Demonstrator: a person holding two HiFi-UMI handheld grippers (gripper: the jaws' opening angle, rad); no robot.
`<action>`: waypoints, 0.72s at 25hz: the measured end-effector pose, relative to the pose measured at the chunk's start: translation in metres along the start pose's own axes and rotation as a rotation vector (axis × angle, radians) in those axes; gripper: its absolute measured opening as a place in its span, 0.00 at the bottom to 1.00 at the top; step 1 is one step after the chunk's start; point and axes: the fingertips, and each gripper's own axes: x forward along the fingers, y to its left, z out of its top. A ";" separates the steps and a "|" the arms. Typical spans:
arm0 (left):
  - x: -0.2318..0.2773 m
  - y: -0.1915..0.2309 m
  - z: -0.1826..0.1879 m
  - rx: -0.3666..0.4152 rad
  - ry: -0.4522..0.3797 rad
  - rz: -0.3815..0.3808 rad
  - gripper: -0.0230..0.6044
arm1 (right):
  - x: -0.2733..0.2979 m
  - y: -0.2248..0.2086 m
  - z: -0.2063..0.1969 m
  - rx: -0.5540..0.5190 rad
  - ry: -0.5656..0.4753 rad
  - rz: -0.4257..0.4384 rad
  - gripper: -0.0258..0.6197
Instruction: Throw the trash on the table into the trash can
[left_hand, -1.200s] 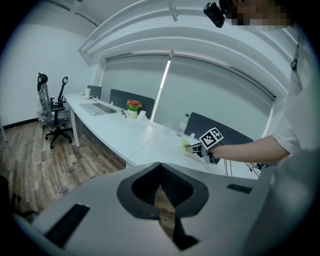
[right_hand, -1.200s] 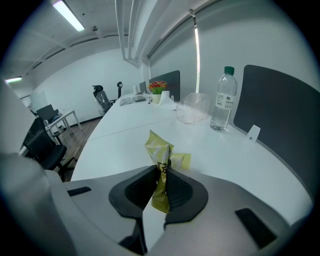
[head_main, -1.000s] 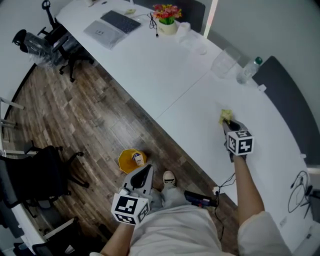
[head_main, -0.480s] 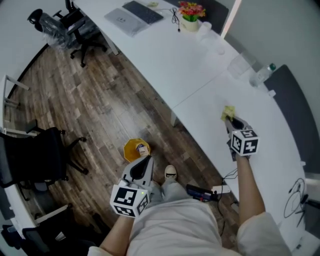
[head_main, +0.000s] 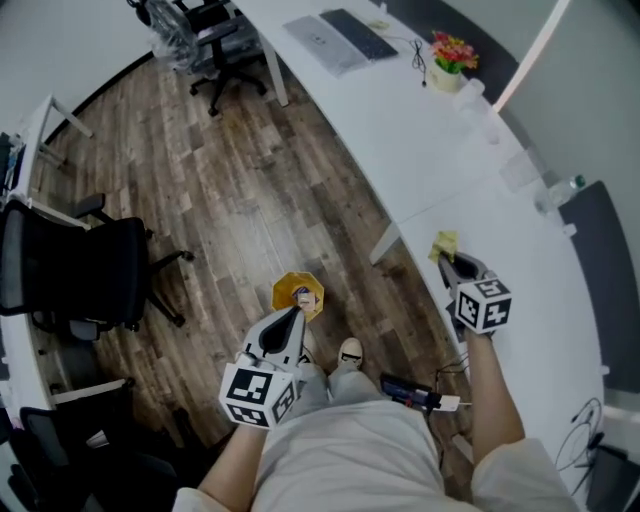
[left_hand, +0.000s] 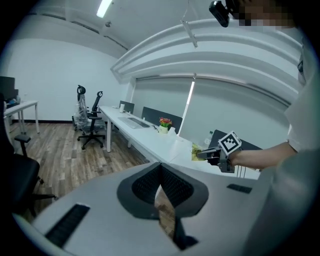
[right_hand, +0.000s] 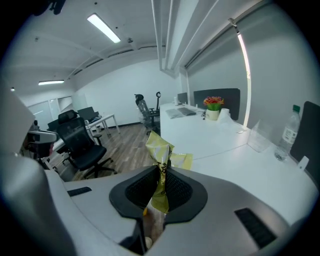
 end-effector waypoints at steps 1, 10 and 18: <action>-0.007 0.008 0.001 -0.008 -0.009 0.018 0.04 | 0.004 0.015 0.004 -0.009 -0.001 0.025 0.13; -0.067 0.068 -0.004 -0.066 -0.067 0.163 0.04 | 0.036 0.156 0.023 -0.091 0.003 0.251 0.13; -0.102 0.106 -0.018 -0.097 -0.088 0.242 0.04 | 0.063 0.251 0.016 -0.168 0.053 0.408 0.13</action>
